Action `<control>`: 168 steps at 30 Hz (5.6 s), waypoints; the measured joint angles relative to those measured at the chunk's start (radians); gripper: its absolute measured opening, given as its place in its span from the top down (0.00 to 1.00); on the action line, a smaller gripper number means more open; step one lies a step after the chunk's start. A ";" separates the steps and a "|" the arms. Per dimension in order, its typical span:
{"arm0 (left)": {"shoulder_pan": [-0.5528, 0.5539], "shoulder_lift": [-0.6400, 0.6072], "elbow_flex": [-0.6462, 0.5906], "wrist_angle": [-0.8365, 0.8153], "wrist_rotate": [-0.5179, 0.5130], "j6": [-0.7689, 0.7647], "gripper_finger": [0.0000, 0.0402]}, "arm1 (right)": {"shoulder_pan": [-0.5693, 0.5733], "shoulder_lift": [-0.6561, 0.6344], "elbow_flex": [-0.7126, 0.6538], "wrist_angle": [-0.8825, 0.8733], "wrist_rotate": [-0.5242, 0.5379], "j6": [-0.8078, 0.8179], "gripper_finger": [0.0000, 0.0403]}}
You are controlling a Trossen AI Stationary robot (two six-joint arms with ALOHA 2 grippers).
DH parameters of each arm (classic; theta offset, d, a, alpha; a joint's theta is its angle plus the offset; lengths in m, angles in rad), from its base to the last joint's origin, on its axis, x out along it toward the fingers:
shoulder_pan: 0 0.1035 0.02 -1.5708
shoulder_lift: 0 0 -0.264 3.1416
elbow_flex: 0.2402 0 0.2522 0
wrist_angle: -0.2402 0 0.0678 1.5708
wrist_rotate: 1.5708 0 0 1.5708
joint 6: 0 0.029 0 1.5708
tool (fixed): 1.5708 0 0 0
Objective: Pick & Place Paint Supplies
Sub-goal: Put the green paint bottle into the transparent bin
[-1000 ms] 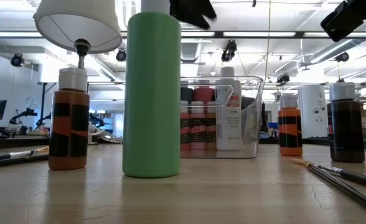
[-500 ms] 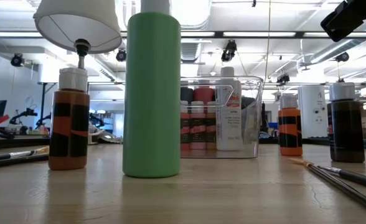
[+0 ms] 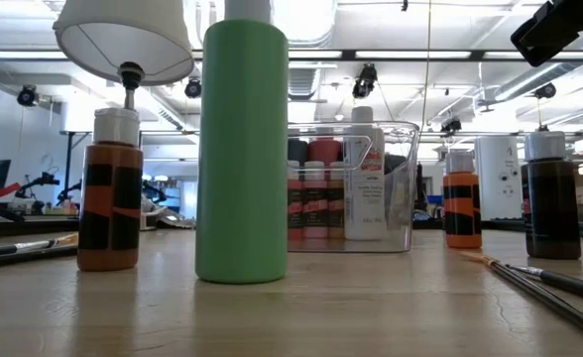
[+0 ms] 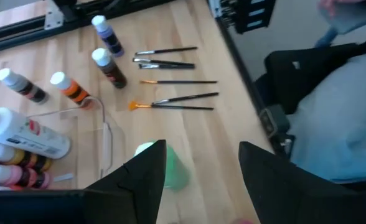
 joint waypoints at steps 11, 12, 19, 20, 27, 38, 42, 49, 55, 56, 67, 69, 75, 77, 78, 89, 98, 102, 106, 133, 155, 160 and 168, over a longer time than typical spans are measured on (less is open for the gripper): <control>0.050 0.117 0.000 -0.001 -0.054 -0.094 0.49 | 0.000 0.000 0.000 0.000 0.000 0.000 0.98; 0.057 0.123 0.000 -0.001 -0.050 -0.102 0.49 | 0.000 0.000 0.000 0.000 0.000 0.000 0.98; 0.102 0.134 -0.001 -0.010 -0.048 -0.172 0.49 | 0.000 0.000 0.000 0.000 0.000 0.000 0.98; 0.107 0.134 -0.004 -0.009 -0.047 -0.181 0.49 | 0.000 0.000 0.000 0.000 0.000 0.000 0.98; 0.142 0.135 -0.054 -0.009 -0.017 -0.261 0.44 | 0.000 0.000 0.000 0.000 0.000 0.000 0.98; 0.159 0.132 -0.118 0.035 -0.003 -0.283 0.35 | 0.000 0.000 0.000 0.000 0.000 0.000 0.98; 0.159 0.130 -0.131 0.064 0.020 -0.282 0.36 | 0.000 0.000 0.000 0.000 0.000 0.000 0.98; 0.159 0.129 -0.127 0.072 0.032 -0.268 0.36 | 0.000 0.000 0.000 0.000 0.000 0.000 0.98; 0.159 0.113 -0.116 0.062 0.038 -0.226 0.36 | 0.000 0.000 0.000 0.000 0.000 0.000 0.98; 0.159 0.110 -0.116 0.063 0.037 -0.226 0.36 | 0.000 0.000 0.000 0.000 0.000 0.000 0.98; 0.160 0.104 -0.116 0.071 0.060 -0.232 0.36 | 0.000 0.000 0.000 0.000 0.000 0.000 0.98; 0.160 0.104 -0.120 0.085 0.060 -0.233 0.36 | 0.000 0.000 0.000 0.000 0.000 0.000 0.98; 0.160 0.110 -0.131 0.121 0.086 -0.235 0.36 | 0.000 0.000 0.000 0.000 0.000 0.000 0.98; 0.160 0.112 -0.133 0.124 0.089 -0.233 0.36 | 0.000 0.000 0.000 0.000 0.000 0.000 0.98; 0.160 0.112 -0.137 0.129 0.089 -0.229 0.36 | 0.000 0.000 0.000 0.000 0.000 0.000 0.98; 0.179 0.112 -0.249 0.269 0.110 -0.224 0.36 | 0.000 0.000 0.000 0.000 0.000 0.000 0.98; 0.183 0.111 -0.259 0.291 0.110 -0.216 0.36 | 0.000 0.000 0.000 0.000 0.000 0.000 0.98; 0.185 0.111 -0.259 0.292 0.103 -0.211 0.36 | 0.000 0.000 0.000 0.000 0.000 0.000 0.98; 0.188 0.111 -0.262 0.292 0.100 -0.203 0.36 | 0.000 0.000 0.000 0.000 0.000 0.000 0.98; 0.190 0.109 -0.262 0.288 0.100 -0.195 0.68 | 0.000 0.000 0.000 0.000 0.000 0.000 0.98; 0.190 0.107 0.064 0.051 0.102 -0.143 0.68 | 0.000 0.000 0.000 0.000 0.000 0.000 0.98; 0.192 0.106 0.206 -0.059 -0.003 -0.099 0.68 | 0.000 0.000 0.000 0.000 0.000 0.000 0.98; 0.231 0.105 0.332 -0.121 -0.182 -0.068 0.68 | 0.000 0.000 0.000 0.000 0.000 0.000 0.98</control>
